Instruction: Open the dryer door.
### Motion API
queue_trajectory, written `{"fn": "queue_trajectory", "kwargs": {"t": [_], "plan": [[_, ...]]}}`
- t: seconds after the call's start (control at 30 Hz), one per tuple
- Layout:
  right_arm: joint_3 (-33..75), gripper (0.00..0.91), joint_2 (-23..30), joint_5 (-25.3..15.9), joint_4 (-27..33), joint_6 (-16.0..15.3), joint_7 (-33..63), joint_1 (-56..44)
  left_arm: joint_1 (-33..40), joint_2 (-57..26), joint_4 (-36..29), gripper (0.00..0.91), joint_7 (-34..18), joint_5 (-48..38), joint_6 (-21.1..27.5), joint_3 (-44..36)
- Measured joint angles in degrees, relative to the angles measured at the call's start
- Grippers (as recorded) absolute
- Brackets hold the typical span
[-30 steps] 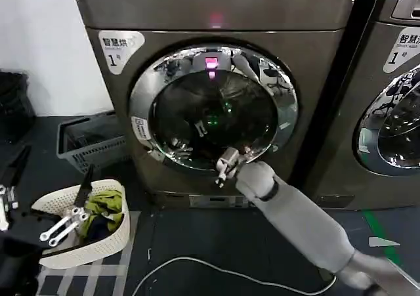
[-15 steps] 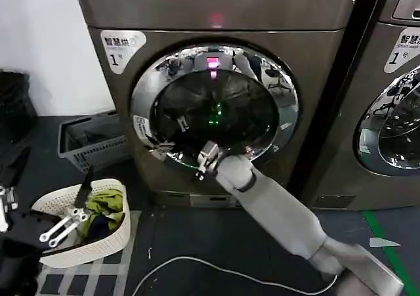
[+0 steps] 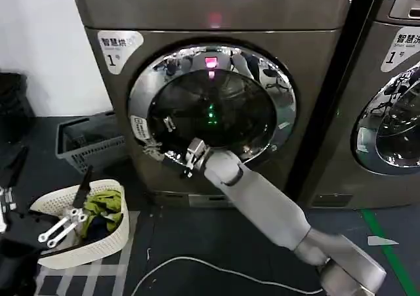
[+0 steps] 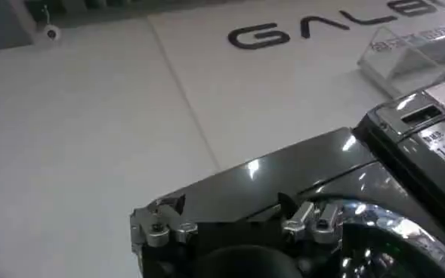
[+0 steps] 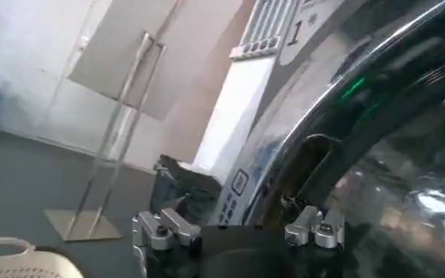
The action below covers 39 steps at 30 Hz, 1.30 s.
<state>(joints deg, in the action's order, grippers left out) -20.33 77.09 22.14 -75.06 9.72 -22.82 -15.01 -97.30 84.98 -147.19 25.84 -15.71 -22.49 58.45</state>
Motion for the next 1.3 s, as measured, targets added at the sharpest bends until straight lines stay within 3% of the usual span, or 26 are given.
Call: {"fn": "queue_trajectory", "kwargs": {"t": [0.53,0.93,1.3], "plan": [[-0.61,0.907,-6.03,6.75,-5.06,7.50,-12.69,-2.07,1.22,-0.18,2.16,0.907,-0.31,0.27,-0.18,0.89],[3.29,0.907,-12.06,13.11,-14.05,8.19,-23.13,-7.08,3.94,-1.82,7.31,0.907,-1.05,-0.76,0.73,4.91],[6.97,0.907,-16.90,16.41,-20.94,8.14,-30.85,-11.69,8.37,-5.46,13.82,0.907,-0.66,3.39,5.23,1.47]]}}
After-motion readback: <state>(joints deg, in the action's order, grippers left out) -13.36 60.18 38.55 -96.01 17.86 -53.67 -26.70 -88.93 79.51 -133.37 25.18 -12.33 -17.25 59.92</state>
